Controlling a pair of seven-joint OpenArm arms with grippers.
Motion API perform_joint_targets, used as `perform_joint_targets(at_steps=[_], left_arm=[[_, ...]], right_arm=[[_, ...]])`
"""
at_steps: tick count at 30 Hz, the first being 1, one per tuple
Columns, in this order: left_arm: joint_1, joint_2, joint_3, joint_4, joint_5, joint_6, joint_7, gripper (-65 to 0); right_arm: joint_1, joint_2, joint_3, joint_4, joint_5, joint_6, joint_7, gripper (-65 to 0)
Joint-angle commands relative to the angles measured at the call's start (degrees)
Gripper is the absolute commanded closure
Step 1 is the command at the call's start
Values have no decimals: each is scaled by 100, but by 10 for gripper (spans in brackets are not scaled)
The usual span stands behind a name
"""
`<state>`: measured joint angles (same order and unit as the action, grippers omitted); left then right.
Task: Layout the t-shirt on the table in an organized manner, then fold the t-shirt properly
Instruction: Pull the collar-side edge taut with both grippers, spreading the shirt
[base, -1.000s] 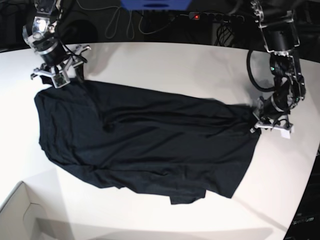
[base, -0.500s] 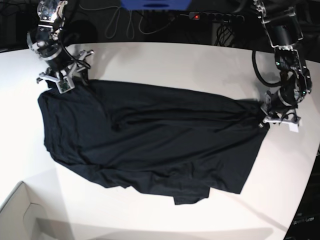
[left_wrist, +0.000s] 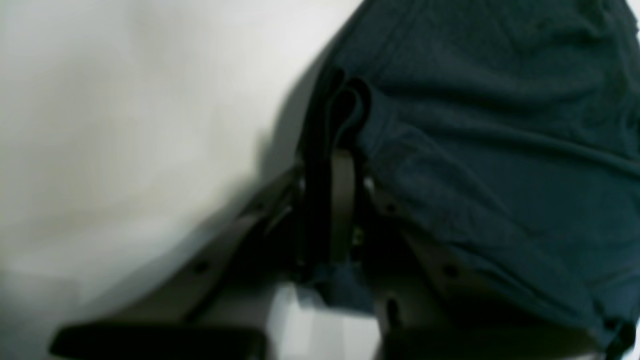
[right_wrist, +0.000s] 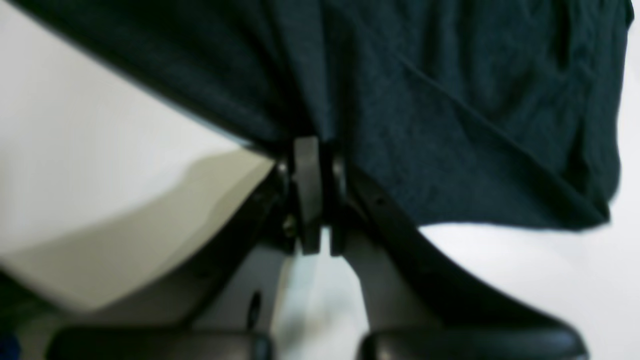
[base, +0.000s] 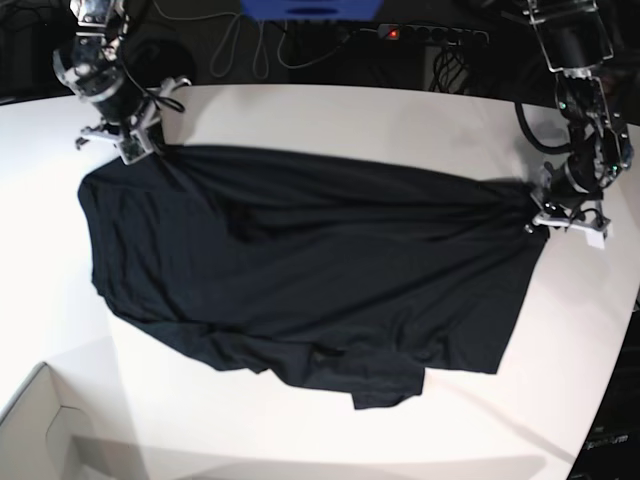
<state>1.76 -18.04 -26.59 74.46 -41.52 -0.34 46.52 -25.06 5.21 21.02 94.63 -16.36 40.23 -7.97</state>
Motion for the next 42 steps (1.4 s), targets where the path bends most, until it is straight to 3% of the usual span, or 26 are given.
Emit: perform_joint_targets(at_steps=[1, 10, 29, 36, 42], left_arm=[[-13, -90, -27, 181, -37, 12, -85, 0], [628, -46, -493, 664, -46, 12, -85, 0], [1349, -37, -519, 998, -46, 12, -85, 0], [1464, -37, -519, 1209, -46, 12, -85, 0], [1569, -37, -519, 1227, -46, 12, -85, 0]], right_arm=[[-118, 46, 22, 203, 49, -23, 71, 0], [-936, 46, 22, 607, 49, -23, 731, 0], [-1077, 11, -31, 572, 58, -23, 871, 0], [-1279, 37, -233, 607, 58, -23, 871, -139], [-1367, 11, -233, 607, 58, -23, 871, -148]])
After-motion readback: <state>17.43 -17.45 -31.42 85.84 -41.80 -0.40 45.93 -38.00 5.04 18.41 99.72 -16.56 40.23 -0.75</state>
